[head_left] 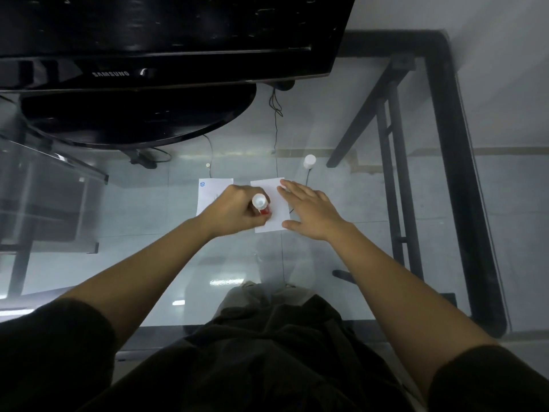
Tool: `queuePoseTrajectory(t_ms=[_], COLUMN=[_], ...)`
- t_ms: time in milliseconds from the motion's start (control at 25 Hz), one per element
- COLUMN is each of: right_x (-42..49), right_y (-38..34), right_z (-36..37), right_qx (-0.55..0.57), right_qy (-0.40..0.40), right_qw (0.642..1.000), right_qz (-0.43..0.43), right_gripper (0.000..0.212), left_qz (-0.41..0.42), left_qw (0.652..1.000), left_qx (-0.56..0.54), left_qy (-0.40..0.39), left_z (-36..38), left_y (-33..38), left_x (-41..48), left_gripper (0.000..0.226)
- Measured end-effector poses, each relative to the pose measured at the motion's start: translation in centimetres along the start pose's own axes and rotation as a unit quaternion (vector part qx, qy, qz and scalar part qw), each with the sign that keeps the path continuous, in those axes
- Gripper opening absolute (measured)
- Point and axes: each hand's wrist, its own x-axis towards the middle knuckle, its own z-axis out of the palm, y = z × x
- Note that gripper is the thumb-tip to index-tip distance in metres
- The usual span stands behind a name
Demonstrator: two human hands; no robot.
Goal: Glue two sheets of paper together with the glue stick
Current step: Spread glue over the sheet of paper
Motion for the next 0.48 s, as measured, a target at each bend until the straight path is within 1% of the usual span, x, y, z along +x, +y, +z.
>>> queuePoseTrajectory(t_ms=[160, 240, 280, 360, 480], right_x=[0.0, -0.2, -0.3, -0.5, -0.7], right_y=[-0.1, 0.0, 0.0, -0.1, -0.1], right_z=[0.0, 0.1, 0.3, 0.5, 0.7], right_qx=[0.011, 0.026, 0.037, 0.052, 0.040], right_qy=[-0.003, 0.004, 0.009, 0.019, 0.020], right_qw=[1.000, 1.000, 0.999, 0.998, 0.999], right_qz=[0.004, 0.006, 0.008, 0.013, 0.022], right_gripper=[0.078, 0.078, 0.079, 0.080, 0.078], left_qz=[-0.058, -0.055, -0.047, -0.030, -0.015], left_qw=[0.996, 0.995, 0.996, 0.998, 1.000], left_qx=[0.013, 0.003, -0.011, -0.030, -0.019], left_qy=[0.062, 0.081, 0.077, 0.042, -0.018], left_z=[-2.2, -2.2, -1.8, -0.6, 0.9], left_y=[-1.1, -1.1, -0.9, -0.4, 0.0], left_x=[3.7, 3.9, 3.4, 1.4, -0.5], left_gripper=[0.016, 0.013, 0.013, 0.013, 0.013])
